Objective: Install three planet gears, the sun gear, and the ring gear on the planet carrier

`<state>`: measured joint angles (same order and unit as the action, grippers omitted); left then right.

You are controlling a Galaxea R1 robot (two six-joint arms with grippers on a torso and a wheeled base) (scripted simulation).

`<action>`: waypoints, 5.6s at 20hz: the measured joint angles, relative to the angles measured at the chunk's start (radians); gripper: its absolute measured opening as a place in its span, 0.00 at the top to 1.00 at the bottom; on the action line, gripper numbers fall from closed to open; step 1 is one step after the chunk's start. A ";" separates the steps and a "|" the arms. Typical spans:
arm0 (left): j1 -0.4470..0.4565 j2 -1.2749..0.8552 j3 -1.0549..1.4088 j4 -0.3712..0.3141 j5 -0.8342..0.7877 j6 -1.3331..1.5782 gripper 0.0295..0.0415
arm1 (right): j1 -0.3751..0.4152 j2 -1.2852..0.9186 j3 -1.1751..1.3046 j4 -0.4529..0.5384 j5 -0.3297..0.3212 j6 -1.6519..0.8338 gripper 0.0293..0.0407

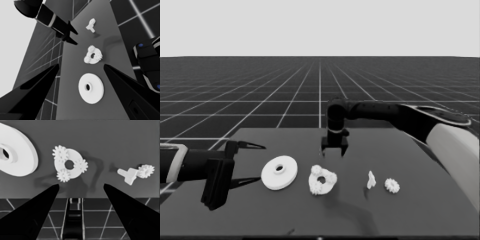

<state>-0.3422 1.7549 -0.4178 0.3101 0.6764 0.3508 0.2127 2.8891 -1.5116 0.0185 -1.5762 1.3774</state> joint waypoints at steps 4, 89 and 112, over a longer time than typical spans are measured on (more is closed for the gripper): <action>0.000 0.000 0.000 0.000 0.000 0.000 0.25 | 0.017 -0.234 0.298 0.017 -0.002 -0.047 0.19; 0.000 0.000 0.000 0.000 0.000 0.000 0.25 | -0.318 0.174 -0.245 -0.292 0.075 0.201 0.86; 0.000 0.000 0.000 0.000 0.000 0.000 0.25 | -0.319 0.174 -0.245 -0.293 0.075 0.442 0.86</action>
<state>-0.3422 1.7549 -0.4178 0.3101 0.6764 0.3508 -0.1064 3.0629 -1.7568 -0.2740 -1.5011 1.8196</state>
